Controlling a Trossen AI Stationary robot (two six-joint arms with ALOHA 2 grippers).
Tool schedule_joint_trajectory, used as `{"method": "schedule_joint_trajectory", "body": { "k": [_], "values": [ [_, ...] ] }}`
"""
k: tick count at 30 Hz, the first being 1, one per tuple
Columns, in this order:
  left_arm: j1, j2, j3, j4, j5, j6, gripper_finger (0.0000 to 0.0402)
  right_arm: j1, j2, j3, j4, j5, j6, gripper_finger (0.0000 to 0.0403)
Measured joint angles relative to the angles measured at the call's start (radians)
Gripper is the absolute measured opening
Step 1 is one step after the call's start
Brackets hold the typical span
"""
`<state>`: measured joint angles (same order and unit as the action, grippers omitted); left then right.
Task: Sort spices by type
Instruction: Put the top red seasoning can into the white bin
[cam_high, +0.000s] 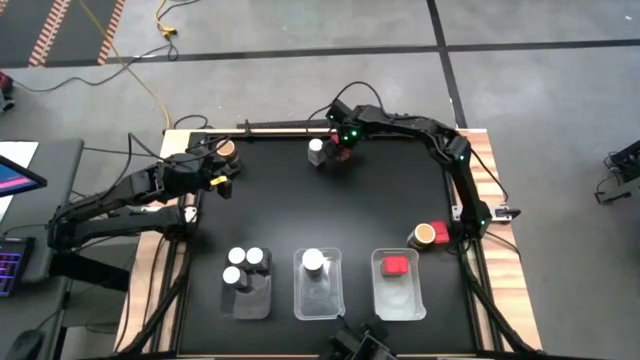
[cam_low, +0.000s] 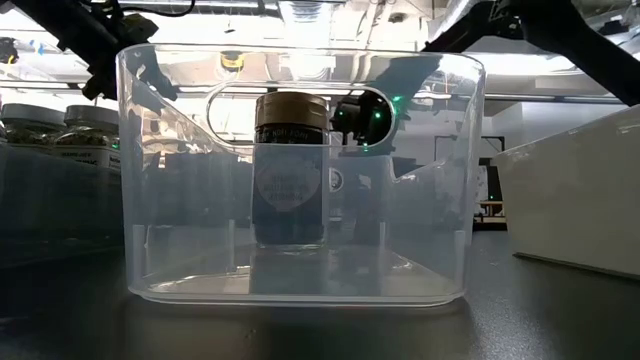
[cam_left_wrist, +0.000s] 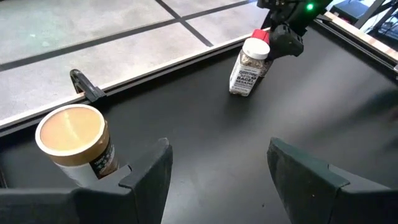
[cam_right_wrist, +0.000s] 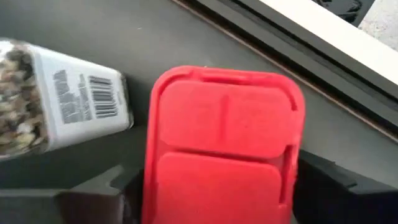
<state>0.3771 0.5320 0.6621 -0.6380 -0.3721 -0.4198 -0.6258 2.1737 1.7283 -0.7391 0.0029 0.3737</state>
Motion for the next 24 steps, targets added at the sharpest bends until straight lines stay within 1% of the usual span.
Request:
{"method": "schedule_joint_trajectory", "body": {
  "k": [3,6,11,14,17,20,24],
  "values": [
    [0.0,0.0,0.0,0.0,0.0,0.0,0.0251,0.001,0.0,0.0,-0.005,0.0,-0.011,0.0283],
    [0.0,0.0,0.0,0.0,0.0,0.0,0.0251,0.004,0.0,0.001,-0.011,0.0,-0.023,0.0261],
    [0.0,0.0,0.0,0.0,0.0,0.001,0.0251,0.004,-0.001,0.046,-0.077,0.0,-0.067,0.0224],
    [0.0,0.0,0.0,0.0,-0.001,0.027,0.0251,0.005,-0.027,0.064,-0.125,0.0,-0.109,0.0224],
    [0.0,0.0,0.0,0.0,-0.001,0.055,0.0251,0.004,-0.082,0.066,-0.163,0.003,-0.134,0.0224],
    [0.0,0.0,0.0,0.0,-0.001,0.06,0.0251,0.006,-0.154,0.066,-0.201,0.012,-0.153,0.0229],
    [0.0,0.0,0.0,0.0,-0.001,0.06,0.0251,0.035,-0.271,0.066,-0.286,0.061,-0.21,0.0232]
  ]
}}
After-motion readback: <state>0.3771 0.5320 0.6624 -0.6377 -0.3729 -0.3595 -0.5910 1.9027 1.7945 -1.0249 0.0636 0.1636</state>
